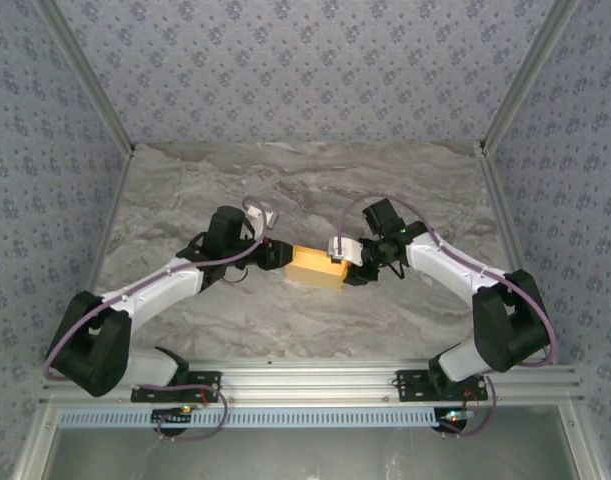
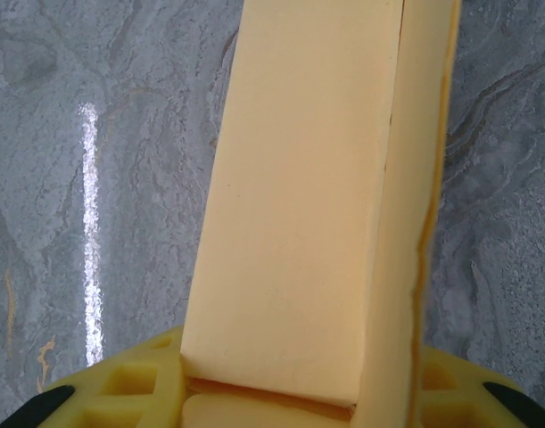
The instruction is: Fold the paper box
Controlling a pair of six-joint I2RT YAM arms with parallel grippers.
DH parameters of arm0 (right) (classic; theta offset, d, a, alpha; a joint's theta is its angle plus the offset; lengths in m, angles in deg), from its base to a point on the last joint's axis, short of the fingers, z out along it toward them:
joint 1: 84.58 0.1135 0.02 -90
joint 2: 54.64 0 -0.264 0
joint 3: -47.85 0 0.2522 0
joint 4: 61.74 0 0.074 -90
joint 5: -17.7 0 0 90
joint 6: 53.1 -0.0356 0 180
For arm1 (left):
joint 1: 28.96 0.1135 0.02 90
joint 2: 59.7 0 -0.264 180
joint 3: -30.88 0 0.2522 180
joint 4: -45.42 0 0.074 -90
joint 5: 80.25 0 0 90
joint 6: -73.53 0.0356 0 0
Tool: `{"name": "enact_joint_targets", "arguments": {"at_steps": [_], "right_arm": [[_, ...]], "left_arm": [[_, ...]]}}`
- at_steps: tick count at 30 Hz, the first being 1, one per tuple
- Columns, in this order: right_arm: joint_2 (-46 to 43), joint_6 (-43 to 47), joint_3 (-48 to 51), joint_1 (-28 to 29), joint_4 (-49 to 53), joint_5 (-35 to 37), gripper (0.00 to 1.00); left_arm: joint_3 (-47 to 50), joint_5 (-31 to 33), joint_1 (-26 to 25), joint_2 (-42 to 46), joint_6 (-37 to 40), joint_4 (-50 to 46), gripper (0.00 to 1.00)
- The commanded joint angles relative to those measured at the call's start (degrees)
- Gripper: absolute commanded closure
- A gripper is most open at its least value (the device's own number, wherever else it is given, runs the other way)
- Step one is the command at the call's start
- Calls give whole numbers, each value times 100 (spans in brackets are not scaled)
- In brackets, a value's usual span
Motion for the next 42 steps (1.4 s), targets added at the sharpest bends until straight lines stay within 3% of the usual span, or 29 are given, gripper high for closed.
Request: {"name": "enact_joint_targets", "arguments": {"at_steps": [1,16,27,34,42], "right_arm": [[236,-130,11,-16,255,245,65],[290,99,24,206,273,504,65],[380,170,-13,238,342,539,67],[424,189,-32,243,375,526,67],[466,189,-53,240,377,499,68]], "left_arm": [[-153,-134,-120,50,-133,-150,57],[-86,164,-161,-335,124,-357,59],[100,604,14,50,283,-571,60],[55,560,18,7,325,-600,59],[177,22,7,-19,-57,-52,59]]}}
